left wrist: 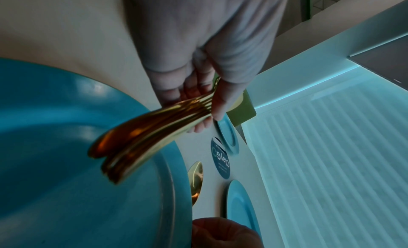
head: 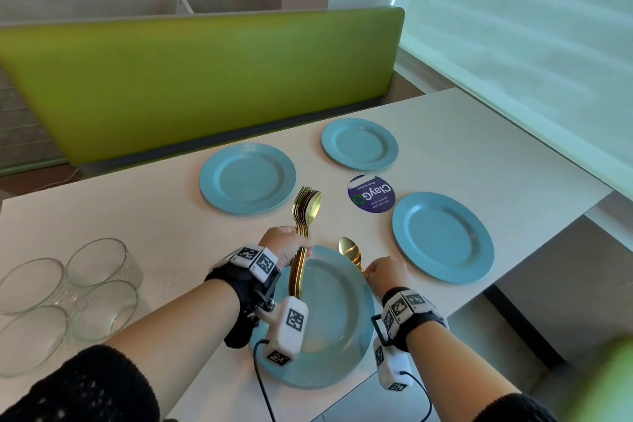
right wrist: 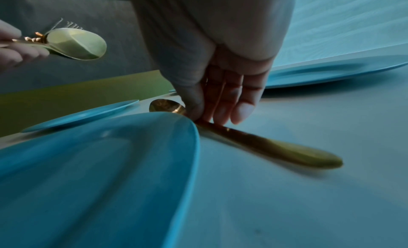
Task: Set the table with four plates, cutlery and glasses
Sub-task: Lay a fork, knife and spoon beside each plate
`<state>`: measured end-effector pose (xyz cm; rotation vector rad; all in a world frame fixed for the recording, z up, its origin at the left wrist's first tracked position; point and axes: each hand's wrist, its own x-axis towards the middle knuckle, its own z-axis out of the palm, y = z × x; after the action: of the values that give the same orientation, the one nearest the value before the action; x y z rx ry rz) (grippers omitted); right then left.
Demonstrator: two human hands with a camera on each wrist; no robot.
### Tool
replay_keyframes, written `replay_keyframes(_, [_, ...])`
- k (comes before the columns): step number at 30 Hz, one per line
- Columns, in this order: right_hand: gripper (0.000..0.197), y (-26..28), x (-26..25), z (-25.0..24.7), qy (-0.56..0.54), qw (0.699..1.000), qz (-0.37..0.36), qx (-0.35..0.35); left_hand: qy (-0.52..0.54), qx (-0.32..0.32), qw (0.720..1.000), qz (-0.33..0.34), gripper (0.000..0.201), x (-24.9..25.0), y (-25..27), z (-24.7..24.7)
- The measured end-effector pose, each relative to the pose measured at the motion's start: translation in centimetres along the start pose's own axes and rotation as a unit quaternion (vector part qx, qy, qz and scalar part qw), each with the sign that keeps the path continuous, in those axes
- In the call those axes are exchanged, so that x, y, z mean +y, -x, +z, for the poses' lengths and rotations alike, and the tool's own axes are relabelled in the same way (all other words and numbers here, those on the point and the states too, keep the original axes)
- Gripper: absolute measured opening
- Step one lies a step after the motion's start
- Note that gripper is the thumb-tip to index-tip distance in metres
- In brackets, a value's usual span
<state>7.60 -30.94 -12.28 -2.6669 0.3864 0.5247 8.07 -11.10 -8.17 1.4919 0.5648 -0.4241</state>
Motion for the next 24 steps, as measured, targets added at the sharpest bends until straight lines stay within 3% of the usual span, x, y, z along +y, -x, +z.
replay_keyframes(6, [0.02, 0.0, 0.4, -1.4, -0.045, 0.999, 0.023, 0.014, -0.015, -0.02, 1.0, -0.007, 0.013, 0.9, -0.4, 0.5])
replay_keyframes(10, [0.021, -0.5, 0.2, -4.3, -0.06, 0.997, 0.012, 0.045, -0.03, -0.036, 0.999, -0.003, 0.047, 2.0, -0.6, 1.7])
replay_keyframes(12, [0.018, -0.7, -0.2, -5.7, -0.108, 0.992, -0.003, 0.06, -0.02, -0.058, 0.998, -0.001, 0.052, 2.7, -0.5, 2.6])
replay_keyframes(15, [0.008, -0.3, -0.9, -7.2, -0.182, 0.981, -0.027, 0.06, -0.036, -0.086, 0.996, 0.006, 0.042, 3.5, -0.6, 4.2])
replay_keyframes(19, [0.015, 0.3, -1.6, -7.9, -0.246, 0.968, -0.038, 0.0, -0.068, -0.132, 0.989, 0.013, 0.007, 4.1, -0.7, 6.6])
replay_keyframes(24, [0.018, -0.1, -1.3, -8.9, -0.328, 0.942, -0.044, -0.05, -0.113, -0.173, 0.978, 0.028, 0.014, 4.6, -1.4, 9.6])
